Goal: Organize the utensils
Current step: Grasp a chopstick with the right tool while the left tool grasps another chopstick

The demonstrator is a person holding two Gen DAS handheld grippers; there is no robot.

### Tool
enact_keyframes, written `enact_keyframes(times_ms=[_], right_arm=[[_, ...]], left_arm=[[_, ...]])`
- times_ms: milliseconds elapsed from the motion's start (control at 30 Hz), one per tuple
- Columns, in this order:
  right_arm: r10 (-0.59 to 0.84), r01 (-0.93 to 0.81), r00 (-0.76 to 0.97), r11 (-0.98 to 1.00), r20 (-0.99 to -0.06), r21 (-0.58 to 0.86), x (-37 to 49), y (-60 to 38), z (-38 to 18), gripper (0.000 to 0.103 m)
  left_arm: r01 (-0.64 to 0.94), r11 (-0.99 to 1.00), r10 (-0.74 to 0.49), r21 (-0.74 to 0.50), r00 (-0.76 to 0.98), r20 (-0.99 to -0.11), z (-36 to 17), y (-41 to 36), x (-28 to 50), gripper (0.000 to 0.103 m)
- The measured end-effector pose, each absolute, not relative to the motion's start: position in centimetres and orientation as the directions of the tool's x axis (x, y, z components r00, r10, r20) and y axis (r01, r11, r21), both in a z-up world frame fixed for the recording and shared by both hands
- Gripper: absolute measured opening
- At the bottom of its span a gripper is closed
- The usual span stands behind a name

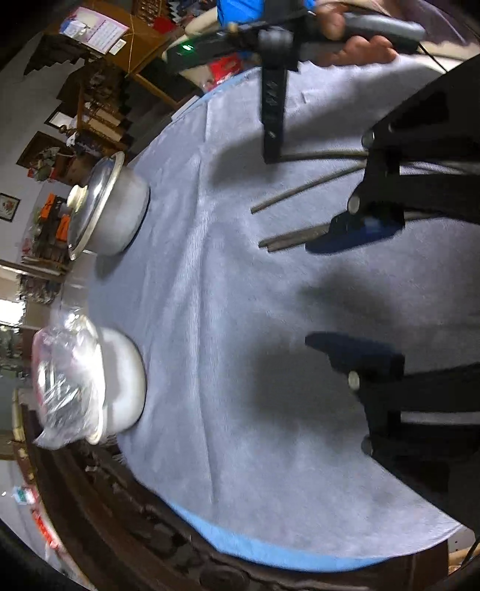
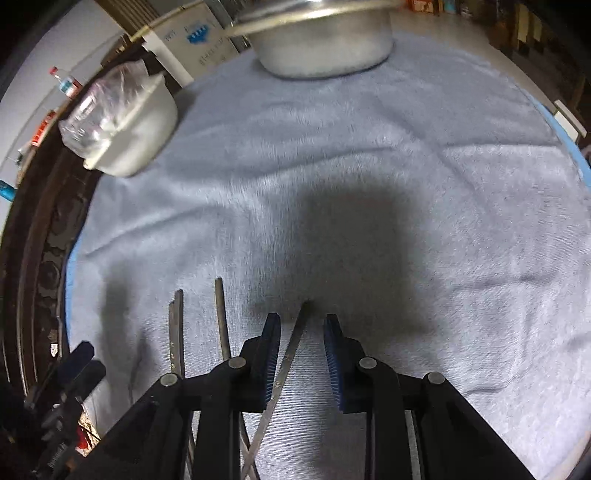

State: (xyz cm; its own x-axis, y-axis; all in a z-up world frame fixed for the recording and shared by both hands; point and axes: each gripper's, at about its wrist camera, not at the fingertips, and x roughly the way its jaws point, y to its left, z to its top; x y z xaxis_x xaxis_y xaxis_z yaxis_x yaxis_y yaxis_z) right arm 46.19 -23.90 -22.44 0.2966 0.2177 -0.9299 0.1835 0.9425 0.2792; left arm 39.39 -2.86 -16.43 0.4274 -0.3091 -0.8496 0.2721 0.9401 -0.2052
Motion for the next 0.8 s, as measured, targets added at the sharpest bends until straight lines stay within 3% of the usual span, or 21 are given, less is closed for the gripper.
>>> enact_keyframes(times_ms=[100,200,333,800], right_arm=[[0.163,0.169,0.298,0.961,-0.941,0.220,46.3,-22.8,-22.7,0.026],[0.113,0.145,0.320,0.975,-0.941,0.166,46.1,-22.0,-23.1,0.011],[0.114,0.108,0.352,0.981,-0.929,0.161,45.1,-22.4,-23.4,0.007],[0.189,0.094,0.358,0.967,-0.914,0.237,43.1,-26.1,-23.9,0.008]], left_arm=[[0.262,0.933,-0.337,-0.248,0.388,-0.858,-16.3,-3.2,40.8,0.043],[0.254,0.925,-0.360,-0.282,0.347,-0.866,-16.5,-4.0,41.8,0.043],[0.244,0.925,-0.359,-0.292,0.302,-0.883,-17.5,-5.6,42.8,0.043],[0.193,0.963,-0.237,-0.186,0.285,-0.929,-20.7,-8.3,44.3,0.042]])
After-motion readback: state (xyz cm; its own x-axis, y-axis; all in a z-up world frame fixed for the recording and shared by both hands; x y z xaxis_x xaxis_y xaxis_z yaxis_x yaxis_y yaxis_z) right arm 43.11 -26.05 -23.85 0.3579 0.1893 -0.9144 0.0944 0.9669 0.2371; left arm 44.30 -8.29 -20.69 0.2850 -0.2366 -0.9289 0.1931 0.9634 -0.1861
